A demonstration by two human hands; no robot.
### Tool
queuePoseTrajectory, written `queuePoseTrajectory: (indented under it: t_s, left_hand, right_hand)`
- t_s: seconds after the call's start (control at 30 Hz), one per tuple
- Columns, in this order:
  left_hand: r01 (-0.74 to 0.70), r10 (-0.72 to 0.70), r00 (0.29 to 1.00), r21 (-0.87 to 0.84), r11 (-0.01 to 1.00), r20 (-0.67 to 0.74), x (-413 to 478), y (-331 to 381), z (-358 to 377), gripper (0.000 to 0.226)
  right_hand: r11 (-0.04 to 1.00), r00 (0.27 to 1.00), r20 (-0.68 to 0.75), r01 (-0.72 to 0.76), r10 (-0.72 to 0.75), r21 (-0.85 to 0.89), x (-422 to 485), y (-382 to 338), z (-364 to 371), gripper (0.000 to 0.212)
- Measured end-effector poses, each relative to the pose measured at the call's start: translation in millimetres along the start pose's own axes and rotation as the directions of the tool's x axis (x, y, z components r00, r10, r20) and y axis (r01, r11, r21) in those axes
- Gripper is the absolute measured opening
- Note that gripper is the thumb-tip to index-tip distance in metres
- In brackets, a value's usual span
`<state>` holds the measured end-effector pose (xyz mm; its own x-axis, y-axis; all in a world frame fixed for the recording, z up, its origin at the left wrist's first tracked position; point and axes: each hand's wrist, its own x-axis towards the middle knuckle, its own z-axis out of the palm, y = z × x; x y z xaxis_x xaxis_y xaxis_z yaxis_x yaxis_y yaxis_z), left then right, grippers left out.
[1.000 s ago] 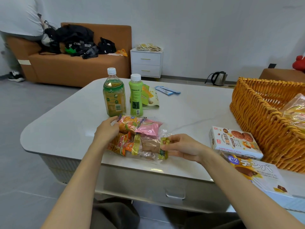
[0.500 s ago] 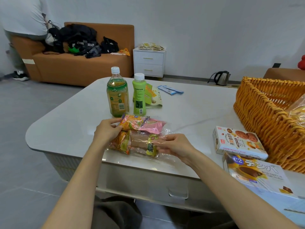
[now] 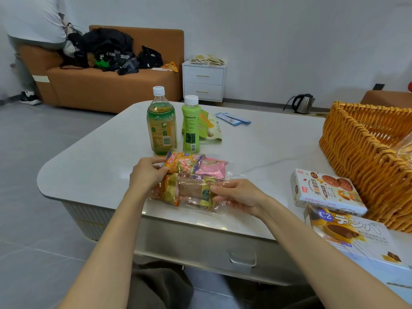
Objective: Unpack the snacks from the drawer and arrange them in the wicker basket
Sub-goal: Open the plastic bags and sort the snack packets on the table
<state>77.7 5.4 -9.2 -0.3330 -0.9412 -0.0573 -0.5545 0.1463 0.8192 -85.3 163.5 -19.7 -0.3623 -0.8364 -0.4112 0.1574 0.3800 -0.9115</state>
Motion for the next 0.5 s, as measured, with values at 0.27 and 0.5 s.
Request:
queuePoseTrajectory:
  t_s: [0.27, 0.5]
  left_hand:
    - [-0.042, 0.043, 0.999, 0.098, 0.994, -0.006, -5, 4, 6, 0.038]
    - [-0.298, 0.309, 0.951, 0.192, 0.935, -0.029, -15, 17, 24, 0.044]
  right_hand:
    - [0.990, 0.982, -0.145, 0.110, -0.123, -0.090, 5, 1, 25, 0.026]
    - [0.988, 0.992, -0.076, 0.091, -0.101, -0.124, -9, -11, -24, 0.005]
